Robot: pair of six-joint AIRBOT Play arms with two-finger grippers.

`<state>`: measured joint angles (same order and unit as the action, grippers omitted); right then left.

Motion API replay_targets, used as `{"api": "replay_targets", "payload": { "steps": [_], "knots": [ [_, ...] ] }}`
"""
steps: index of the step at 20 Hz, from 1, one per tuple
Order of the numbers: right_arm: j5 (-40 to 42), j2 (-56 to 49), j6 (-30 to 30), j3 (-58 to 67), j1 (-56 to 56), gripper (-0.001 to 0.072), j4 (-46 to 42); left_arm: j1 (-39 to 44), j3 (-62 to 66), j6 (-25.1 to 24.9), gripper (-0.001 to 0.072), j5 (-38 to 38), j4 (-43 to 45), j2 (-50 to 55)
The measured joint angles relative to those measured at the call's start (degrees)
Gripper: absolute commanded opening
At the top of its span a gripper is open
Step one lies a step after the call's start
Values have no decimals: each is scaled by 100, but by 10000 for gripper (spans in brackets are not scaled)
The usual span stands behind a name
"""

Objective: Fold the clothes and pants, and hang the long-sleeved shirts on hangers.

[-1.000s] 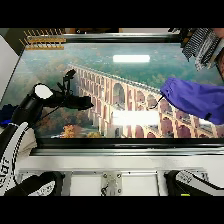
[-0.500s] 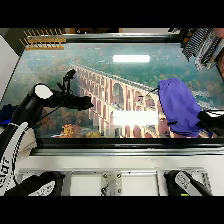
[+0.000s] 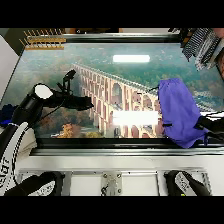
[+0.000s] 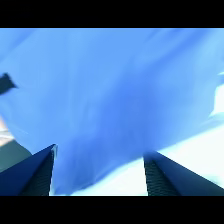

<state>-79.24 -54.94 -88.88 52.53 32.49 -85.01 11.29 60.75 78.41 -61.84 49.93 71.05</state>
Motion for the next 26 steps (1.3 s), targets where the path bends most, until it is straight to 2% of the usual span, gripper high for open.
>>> {"api": "replay_targets", "payload": {
  "steps": [2,4,7,11,12,14,26],
  "knots": [
    [-96,466,85,334,-17,592,-138,0,0,0,16,-35,0,0],
    [22,997,203,522,-83,592,168,0,0,0,16,-63,2,0],
    [212,1558,654,625,-455,588,1248,0,0,0,16,-79,0,0],
    [343,1740,1104,636,-1366,578,2448,0,0,0,16,-94,-4,0],
    [363,1733,1156,636,-1589,513,2599,0,0,0,16,-96,-4,0],
    [396,1703,1244,636,-1939,-2,2809,0,0,0,16,-96,-7,0],
    [422,1663,1309,636,-2393,6,3077,0,0,0,17,-96,-22,0]
  ]
}}
